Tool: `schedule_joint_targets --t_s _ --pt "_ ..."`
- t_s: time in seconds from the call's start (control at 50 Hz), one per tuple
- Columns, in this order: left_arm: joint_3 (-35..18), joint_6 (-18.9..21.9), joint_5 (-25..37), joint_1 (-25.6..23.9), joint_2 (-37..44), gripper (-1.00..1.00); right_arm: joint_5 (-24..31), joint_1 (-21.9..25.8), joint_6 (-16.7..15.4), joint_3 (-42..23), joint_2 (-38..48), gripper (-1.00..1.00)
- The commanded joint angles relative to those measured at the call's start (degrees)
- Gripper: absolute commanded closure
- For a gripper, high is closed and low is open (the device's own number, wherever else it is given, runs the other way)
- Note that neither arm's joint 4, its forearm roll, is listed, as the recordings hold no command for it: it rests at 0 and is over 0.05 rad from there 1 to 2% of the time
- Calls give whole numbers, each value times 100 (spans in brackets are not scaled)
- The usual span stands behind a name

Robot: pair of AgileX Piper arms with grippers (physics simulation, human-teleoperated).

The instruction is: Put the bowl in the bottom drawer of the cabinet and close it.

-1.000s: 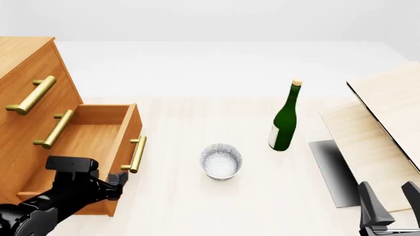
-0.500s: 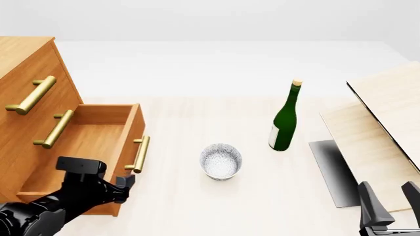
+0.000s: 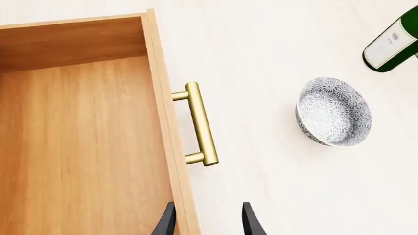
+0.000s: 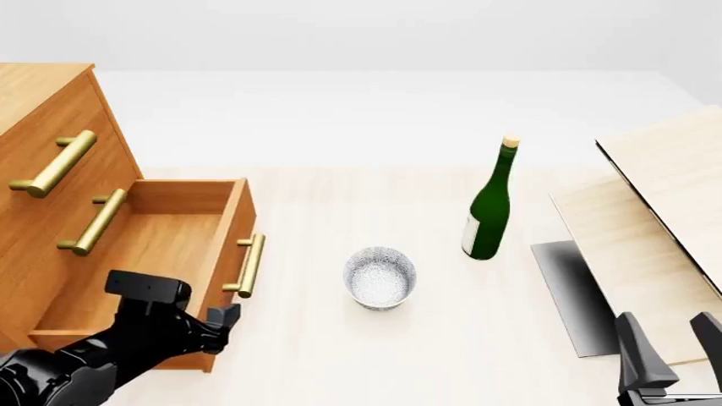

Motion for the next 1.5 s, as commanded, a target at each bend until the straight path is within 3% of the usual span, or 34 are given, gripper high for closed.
schedule_joint_targets --t_s 0.02,0.66,1.5 --pt "31 -3 27 -139 -30 -100 0 0 -2 0 1 -100" --pt "-24 33 234 -428 -522 -100 0 1 0 0 0 -100" --pt "-52 311 780 -331 -1562 -100 -1 1 -1 0 4 -100"
